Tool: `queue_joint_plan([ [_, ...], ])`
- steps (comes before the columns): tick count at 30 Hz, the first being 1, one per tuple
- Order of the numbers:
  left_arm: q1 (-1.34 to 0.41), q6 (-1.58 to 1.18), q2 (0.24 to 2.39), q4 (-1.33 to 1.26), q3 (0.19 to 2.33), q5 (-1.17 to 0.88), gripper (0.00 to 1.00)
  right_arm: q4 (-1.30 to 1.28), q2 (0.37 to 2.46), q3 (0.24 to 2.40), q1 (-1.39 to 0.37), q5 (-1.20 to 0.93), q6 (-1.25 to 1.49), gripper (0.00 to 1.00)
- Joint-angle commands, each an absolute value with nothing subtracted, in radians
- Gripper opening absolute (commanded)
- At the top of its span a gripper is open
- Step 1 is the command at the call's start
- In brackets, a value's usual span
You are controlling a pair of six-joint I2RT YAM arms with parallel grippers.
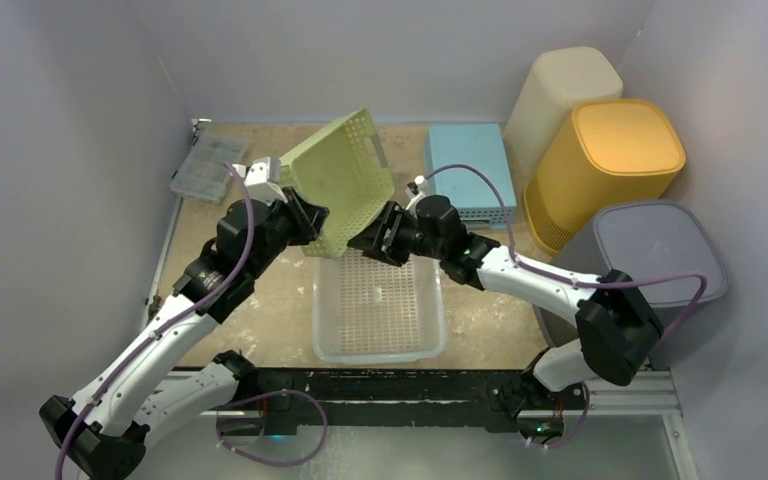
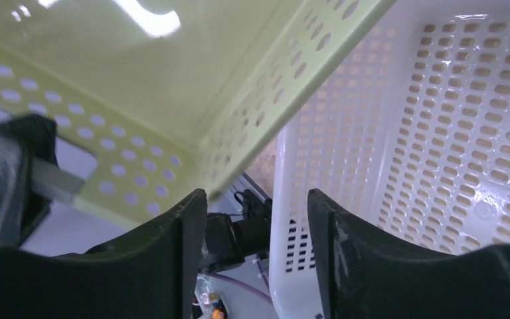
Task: Turn the large container upside down
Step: Pick up the container from the container, then turn the container upside down at the center of the board.
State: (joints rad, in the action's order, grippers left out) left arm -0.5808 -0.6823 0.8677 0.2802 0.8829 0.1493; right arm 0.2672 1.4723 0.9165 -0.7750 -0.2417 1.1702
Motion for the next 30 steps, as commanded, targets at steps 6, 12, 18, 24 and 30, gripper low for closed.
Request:
queue_joint_plan([
  [6, -0.572, -0.328, 0.894, 0.304, 1.078, 0.399, 0.0, 0.119, 1.305, 0.913, -0.779, -0.204, 1.083, 0.76],
  [12, -0.572, -0.166, 0.973, 0.303, 1.154, 0.484, 0.0, 0.062, 1.235, 0.885, -0.78, -0.159, 1.079, 0.81],
  [18, -0.572, 0.095, 1.028, 0.216, 1.17, 0.612, 0.0, 0.019, 1.178, 0.854, -0.78, -0.124, 1.077, 0.84],
  [24, -0.567, 0.402, 1.1, 0.106, 1.131, 0.607, 0.0, 0.003, 1.141, 0.834, -0.78, -0.103, 1.075, 0.85],
  [30, -0.56, 0.654, 1.075, 0.015, 0.983, 0.447, 0.0, -0.045, 1.124, 0.824, -0.779, -0.085, 1.067, 0.86],
])
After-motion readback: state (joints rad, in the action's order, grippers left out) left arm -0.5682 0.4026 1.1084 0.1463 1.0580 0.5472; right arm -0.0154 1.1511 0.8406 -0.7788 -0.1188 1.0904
